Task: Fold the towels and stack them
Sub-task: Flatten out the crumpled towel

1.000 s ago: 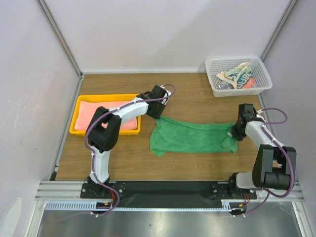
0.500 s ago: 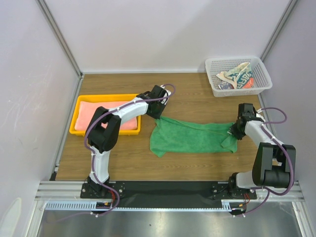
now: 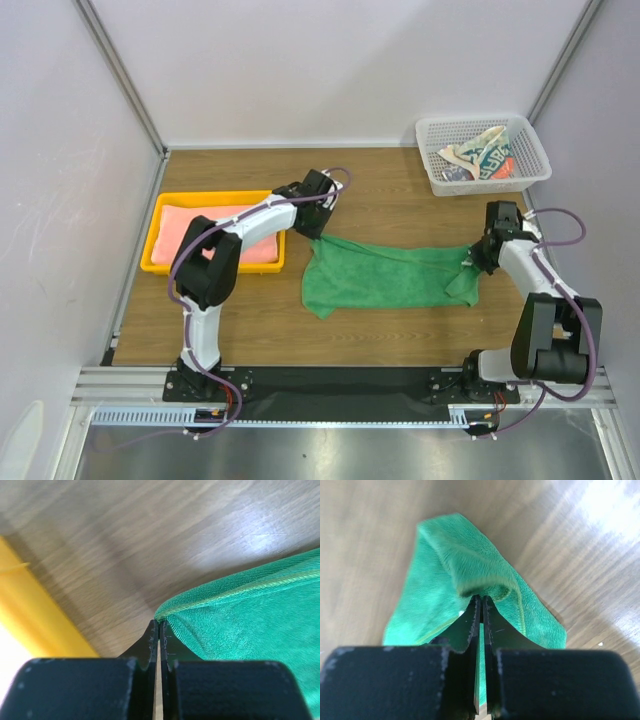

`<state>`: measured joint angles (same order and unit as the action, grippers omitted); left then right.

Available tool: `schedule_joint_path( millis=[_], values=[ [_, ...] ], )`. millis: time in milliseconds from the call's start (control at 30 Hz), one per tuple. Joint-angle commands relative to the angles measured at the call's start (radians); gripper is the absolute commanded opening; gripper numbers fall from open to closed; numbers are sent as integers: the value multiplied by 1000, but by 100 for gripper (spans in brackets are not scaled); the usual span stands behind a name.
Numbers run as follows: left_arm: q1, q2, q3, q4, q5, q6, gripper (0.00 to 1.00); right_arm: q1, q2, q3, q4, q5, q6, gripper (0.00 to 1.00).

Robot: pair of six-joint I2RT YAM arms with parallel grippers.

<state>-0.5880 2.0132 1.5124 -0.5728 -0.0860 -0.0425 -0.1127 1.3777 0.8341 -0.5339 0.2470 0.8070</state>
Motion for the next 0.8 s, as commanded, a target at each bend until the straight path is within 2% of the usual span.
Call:
schedule_joint_path(
  millis=[0,133,300,567,767],
  values=[
    [36,-131,71,-27,-1,24,0,-4,-77,130,-43,32,-40,0],
    [59,-182,100,-47,-17,32,0,-4,-126,244,-119,54,-104,0],
    [62,-234,189,-113,-83,76,0,-5,-219,393,-124,34,-198,0],
    [62,-317,267,-113,-46,69,0,-10,-282,635,-163,32,-386,0],
    [60,-491,289,-154,-110,49,0,-16,-344,770,-189,44,-482,0]
  ],
)
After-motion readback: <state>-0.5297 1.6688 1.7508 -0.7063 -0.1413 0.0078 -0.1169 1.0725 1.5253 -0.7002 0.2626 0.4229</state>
